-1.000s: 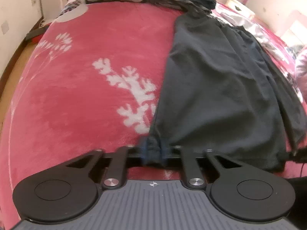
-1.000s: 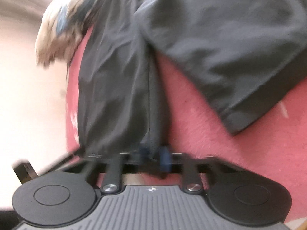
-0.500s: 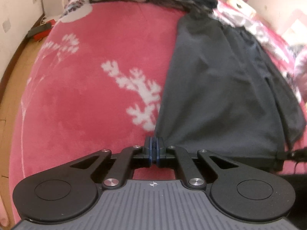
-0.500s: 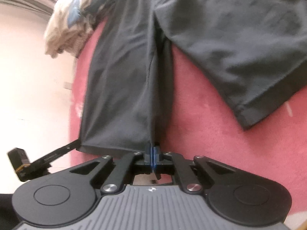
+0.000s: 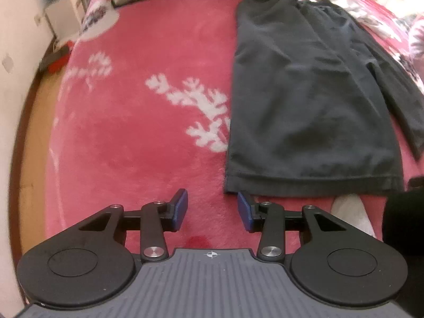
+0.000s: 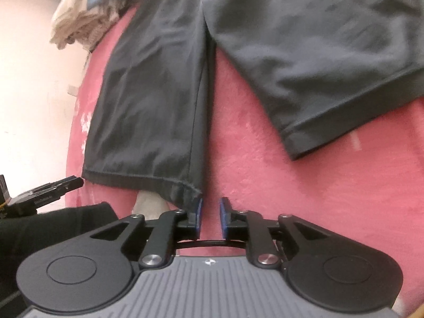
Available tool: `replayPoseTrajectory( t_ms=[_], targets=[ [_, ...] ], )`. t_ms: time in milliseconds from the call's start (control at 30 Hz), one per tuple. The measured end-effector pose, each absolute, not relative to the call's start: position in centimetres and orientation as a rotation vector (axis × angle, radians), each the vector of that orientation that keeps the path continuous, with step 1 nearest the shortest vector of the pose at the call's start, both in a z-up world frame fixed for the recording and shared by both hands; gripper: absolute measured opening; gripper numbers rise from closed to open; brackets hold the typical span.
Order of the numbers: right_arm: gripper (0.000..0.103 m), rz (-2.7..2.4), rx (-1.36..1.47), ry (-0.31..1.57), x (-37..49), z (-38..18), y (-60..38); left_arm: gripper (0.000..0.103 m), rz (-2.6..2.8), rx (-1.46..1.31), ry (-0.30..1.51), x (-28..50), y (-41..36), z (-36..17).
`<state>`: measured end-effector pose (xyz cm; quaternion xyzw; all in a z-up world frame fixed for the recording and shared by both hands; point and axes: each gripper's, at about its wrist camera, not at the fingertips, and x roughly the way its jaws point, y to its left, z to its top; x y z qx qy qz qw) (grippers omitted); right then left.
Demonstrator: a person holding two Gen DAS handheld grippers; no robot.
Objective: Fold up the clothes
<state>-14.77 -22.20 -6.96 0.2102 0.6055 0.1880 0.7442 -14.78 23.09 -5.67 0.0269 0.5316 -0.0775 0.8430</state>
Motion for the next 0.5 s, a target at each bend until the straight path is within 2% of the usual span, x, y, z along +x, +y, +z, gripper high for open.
replayPoseTrajectory(
  t_ms=[267,500],
  targets=[
    [0.018,0.322,0.378,1.112,-12.7,-2.5,-27.0,0.044,-0.174,0.015,0.992,-12.8,22.7,-2.0],
    [0.018,0.234,0.248,0.984,-7.9,-1.0,-29.0,0.044,-0.457,0.058,0.895,-7.1,13.2,-2.3]
  ],
)
